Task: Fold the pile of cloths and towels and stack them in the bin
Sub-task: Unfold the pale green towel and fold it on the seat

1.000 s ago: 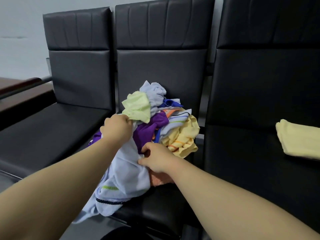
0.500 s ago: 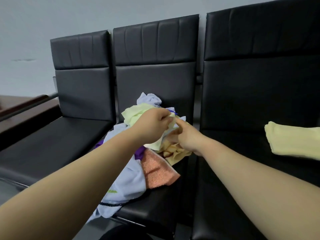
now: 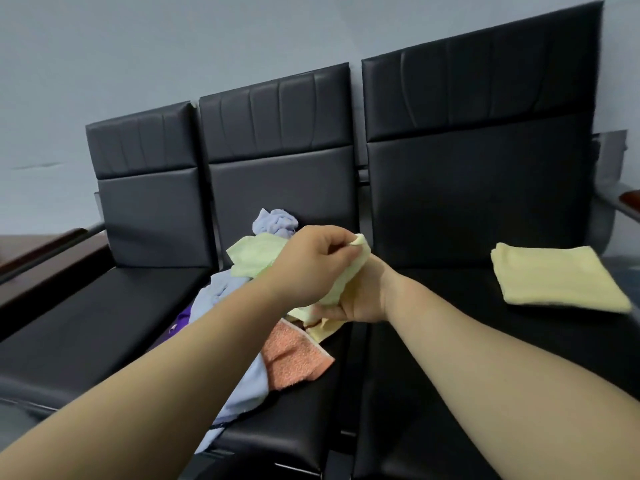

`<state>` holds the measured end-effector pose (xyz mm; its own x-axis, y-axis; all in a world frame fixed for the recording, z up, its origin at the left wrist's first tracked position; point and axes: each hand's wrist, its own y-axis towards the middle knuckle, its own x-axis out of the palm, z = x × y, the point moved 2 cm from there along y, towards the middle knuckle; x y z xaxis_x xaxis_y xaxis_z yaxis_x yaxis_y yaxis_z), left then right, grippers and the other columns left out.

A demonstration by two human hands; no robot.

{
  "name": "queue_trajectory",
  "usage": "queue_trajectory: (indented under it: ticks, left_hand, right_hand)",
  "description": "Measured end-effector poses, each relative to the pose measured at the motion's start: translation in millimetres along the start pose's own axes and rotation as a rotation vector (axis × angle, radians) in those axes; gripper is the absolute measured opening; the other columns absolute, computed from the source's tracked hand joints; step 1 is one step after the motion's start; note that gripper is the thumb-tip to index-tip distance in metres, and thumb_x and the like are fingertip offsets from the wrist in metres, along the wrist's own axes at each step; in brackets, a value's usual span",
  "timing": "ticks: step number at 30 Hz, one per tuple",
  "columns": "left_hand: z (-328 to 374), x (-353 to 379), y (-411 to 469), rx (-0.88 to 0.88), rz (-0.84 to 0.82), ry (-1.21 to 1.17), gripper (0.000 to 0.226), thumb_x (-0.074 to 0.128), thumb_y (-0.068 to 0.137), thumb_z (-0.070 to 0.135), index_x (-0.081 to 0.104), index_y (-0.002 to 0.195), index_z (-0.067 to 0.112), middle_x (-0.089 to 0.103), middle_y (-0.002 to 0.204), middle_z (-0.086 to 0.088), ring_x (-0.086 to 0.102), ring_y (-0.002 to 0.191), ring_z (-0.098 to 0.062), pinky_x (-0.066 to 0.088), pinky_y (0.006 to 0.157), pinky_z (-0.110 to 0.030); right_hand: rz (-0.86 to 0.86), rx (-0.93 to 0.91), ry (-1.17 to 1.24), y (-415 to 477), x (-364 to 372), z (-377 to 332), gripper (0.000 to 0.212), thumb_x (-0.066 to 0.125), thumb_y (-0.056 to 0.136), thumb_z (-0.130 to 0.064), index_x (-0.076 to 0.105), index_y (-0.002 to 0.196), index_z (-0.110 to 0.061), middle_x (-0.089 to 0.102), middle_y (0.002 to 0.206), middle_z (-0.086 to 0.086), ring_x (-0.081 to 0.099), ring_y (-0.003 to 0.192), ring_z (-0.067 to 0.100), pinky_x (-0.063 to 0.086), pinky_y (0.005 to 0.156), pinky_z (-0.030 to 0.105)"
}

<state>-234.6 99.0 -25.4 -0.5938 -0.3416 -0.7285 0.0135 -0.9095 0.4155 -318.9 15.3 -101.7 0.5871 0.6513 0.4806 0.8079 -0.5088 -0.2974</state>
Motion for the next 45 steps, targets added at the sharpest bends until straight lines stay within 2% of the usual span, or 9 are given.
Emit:
queue_trajectory:
  ticks: [3, 7, 10, 14, 18, 23, 29, 36, 45]
  left_hand:
    - [-3.4, -6.1, -7.5, -0.034, -0.019, -0.026, 0.018, 0.067, 0.098, 0.026, 0.077, 0.090, 0.013, 0.063, 0.065, 0.004, 0.050, 0.061, -0.001, 0.043, 0.062, -0.022]
    - [-40.8, -13.7, -17.6, -0.298, 0.161, -0.235, 0.030, 0.059, 0.087, 0.035, 0.073, 0.079, 0.009, 0.062, 0.071, -0.002, 0.054, 0.070, -0.012, 0.044, 0.068, -0.029]
    - [-81.4, -3.9, -22.6, -0.706, 0.241, -0.322, 0.038, 0.057, 0.090, 0.052, 0.067, 0.099, 0.017, 0.063, 0.084, 0.000, 0.063, 0.087, -0.023, 0.054, 0.083, -0.039]
    - [-100.3, 22.9, -23.6, -1.202, 0.218, -0.977, 0.057, 0.070, 0.083, 0.060, 0.059, 0.114, 0.014, 0.063, 0.104, -0.009, 0.068, 0.100, -0.033, 0.056, 0.084, -0.046]
    - [-102.4, 34.8, 2.6, -1.074, 0.331, -1.215, 0.035, 0.058, 0.098, 0.036, 0.066, 0.112, 0.005, 0.074, 0.097, -0.015, 0.067, 0.092, -0.030, 0.054, 0.070, -0.040]
    - [-110.2, 44.4, 29.5, -0.825, 0.476, -0.919, 0.041, 0.062, 0.086, 0.017, 0.060, 0.127, 0.017, 0.070, 0.124, -0.017, 0.072, 0.100, -0.034, 0.059, 0.075, -0.042]
    - [-4.7, 76.0, 41.7, -0.322, -0.038, -0.675, 0.023, 0.067, 0.085, 0.012, 0.073, 0.104, 0.025, 0.076, 0.096, -0.006, 0.073, 0.091, -0.025, 0.060, 0.082, -0.043]
    - [12.7, 151.9, 20.0, -0.618, -0.524, -0.336, 0.034, 0.068, 0.096, 0.034, 0.061, 0.129, 0.027, 0.070, 0.108, -0.001, 0.070, 0.095, -0.018, 0.057, 0.074, -0.031]
    - [7.2, 212.9, -10.5, -0.127, -0.552, -0.518, 0.045, 0.087, 0.072, 0.039, 0.068, 0.111, 0.034, 0.068, 0.113, 0.004, 0.068, 0.104, -0.015, 0.056, 0.094, -0.038]
  right_hand:
    - [0.102, -0.012, 0.105, 2.6, 0.7, -1.0, 0.021, 0.053, 0.104, -0.033, 0.068, 0.104, -0.018, 0.068, 0.091, 0.001, 0.066, 0.081, 0.013, 0.052, 0.066, 0.023]
    - [0.207, -0.037, -0.102, -7.1, -11.6, -12.0, 0.019, 0.057, 0.101, -0.018, 0.075, 0.096, -0.011, 0.072, 0.087, 0.006, 0.065, 0.078, 0.018, 0.048, 0.070, 0.027]
    - [0.238, -0.127, -0.321, -32.6, -17.2, -26.7, 0.028, 0.058, 0.098, -0.010, 0.073, 0.116, 0.005, 0.070, 0.100, 0.018, 0.064, 0.091, 0.032, 0.050, 0.080, 0.040]
    - [0.122, -0.201, -0.428, -65.7, -19.1, -40.0, 0.028, 0.054, 0.103, -0.008, 0.072, 0.122, -0.002, 0.071, 0.105, 0.016, 0.068, 0.086, 0.026, 0.054, 0.071, 0.035]
    - [0.067, -0.152, -0.484, -94.7, -39.2, -43.0, 0.022, 0.055, 0.104, -0.012, 0.074, 0.113, -0.006, 0.072, 0.095, 0.008, 0.069, 0.081, 0.019, 0.056, 0.070, 0.032]
    - [0.312, -0.073, -0.549, -106.3, -91.6, -32.9, 0.016, 0.062, 0.096, -0.015, 0.078, 0.099, -0.011, 0.074, 0.092, 0.007, 0.071, 0.078, 0.018, 0.053, 0.070, 0.034]
    - [0.494, -0.060, -0.576, -126.8, -150.2, -22.6, 0.021, 0.063, 0.094, -0.025, 0.077, 0.101, -0.012, 0.077, 0.101, 0.009, 0.074, 0.093, 0.026, 0.059, 0.079, 0.043]
    - [0.568, 0.268, -0.737, -170.0, -195.9, 11.0, 0.019, 0.070, 0.092, -0.017, 0.079, 0.108, -0.012, 0.081, 0.102, 0.007, 0.077, 0.099, 0.026, 0.063, 0.087, 0.042]
    - [0.652, 0.096, -0.164, -152.4, -211.4, 34.7, 0.017, 0.063, 0.100, -0.011, 0.073, 0.112, -0.003, 0.078, 0.109, 0.015, 0.076, 0.100, 0.028, 0.061, 0.083, 0.042]
